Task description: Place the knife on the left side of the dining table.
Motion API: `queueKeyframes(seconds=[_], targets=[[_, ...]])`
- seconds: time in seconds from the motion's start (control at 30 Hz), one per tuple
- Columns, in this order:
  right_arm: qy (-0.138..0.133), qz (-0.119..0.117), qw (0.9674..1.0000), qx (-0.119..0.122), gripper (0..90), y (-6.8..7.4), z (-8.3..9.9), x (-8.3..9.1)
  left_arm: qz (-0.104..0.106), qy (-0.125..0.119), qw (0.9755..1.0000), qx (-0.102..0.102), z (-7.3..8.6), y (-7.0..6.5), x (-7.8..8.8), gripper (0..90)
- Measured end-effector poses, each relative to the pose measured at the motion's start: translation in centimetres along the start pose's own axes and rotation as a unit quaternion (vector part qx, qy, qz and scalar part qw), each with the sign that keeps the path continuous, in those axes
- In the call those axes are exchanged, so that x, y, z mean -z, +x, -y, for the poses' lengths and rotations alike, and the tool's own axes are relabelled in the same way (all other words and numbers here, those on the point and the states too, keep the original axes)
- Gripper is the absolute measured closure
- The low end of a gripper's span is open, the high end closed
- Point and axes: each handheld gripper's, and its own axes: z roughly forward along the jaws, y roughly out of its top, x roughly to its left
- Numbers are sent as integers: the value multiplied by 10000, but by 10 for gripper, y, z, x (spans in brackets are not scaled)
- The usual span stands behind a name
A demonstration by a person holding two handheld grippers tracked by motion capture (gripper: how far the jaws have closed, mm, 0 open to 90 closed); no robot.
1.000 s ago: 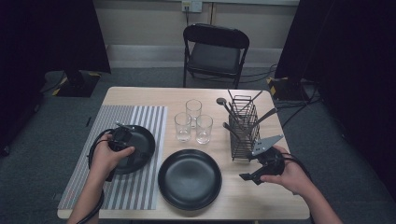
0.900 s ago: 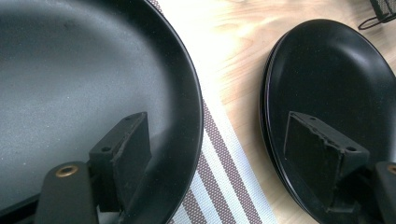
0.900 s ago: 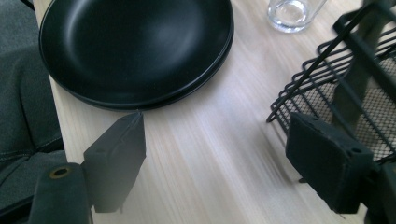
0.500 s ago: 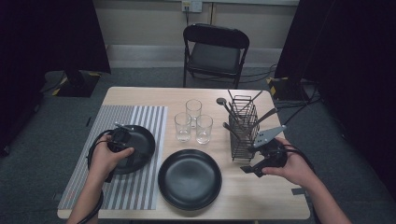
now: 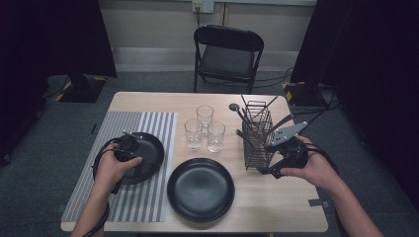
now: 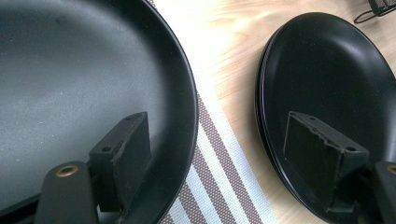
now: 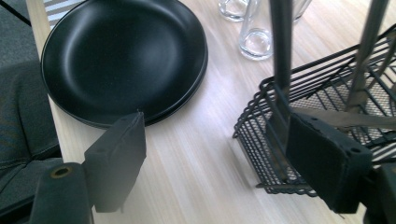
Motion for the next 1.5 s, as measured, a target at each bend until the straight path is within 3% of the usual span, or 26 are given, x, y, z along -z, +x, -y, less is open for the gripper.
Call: queueKeyframes(seconds=[0.6, 1.33, 1.5], targets=[[-101, 111, 9998, -88, 213, -14, -13, 8, 36, 66, 10000, -64, 0, -3, -1, 224], [-338, 11, 9992, -229, 247, -26, -26, -4, 46, 17, 10000, -64, -1, -2, 4, 217], [-244, 1, 9995, -198, 277, -29, -28, -10, 30, 20, 10000, -48, 0, -1, 4, 217]])
